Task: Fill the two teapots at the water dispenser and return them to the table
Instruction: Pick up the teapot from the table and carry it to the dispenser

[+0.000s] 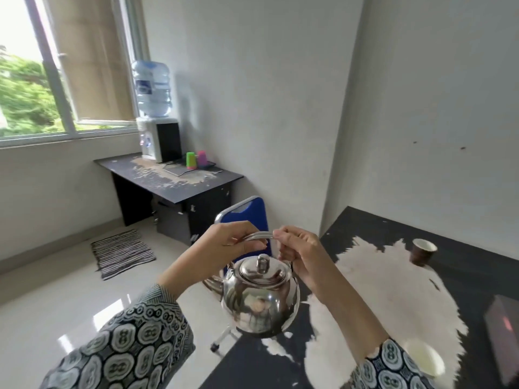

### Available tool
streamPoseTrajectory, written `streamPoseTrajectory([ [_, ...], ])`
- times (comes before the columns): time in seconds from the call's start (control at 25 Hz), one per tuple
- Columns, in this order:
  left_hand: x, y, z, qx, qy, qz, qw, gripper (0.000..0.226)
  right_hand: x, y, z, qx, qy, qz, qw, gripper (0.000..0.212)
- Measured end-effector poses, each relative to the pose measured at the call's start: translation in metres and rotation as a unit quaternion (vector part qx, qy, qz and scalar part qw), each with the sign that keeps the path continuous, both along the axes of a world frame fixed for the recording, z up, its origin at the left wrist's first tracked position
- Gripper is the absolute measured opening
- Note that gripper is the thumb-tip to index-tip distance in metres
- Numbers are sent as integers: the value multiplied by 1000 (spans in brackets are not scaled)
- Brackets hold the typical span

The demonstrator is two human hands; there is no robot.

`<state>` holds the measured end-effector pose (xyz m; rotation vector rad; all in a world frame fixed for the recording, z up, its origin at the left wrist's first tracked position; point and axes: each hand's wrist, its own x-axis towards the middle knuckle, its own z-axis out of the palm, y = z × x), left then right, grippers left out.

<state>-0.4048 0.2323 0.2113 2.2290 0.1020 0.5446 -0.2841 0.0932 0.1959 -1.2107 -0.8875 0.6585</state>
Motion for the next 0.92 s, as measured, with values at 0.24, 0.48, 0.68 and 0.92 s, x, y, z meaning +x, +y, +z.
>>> streamPoseTrajectory([
  [0.24, -73, 103, -20, 20, 36, 39, 998, 7, -73, 122, -26, 14, 19, -61, 998, 42],
  [0.48, -105, 181, -46, -72, 77, 43, 993, 8, -100, 221, -45, -15, 60, -64, 996, 50],
  [0.68, -98, 241, -69, -105, 85, 54, 989, 21, -85, 295, -66, -24, 79, -57, 995, 49],
  [0.92, -72, 334, -71, -110, 79, 101, 986, 35, -54, 401, -81, -26, 88, -29, 995, 46],
])
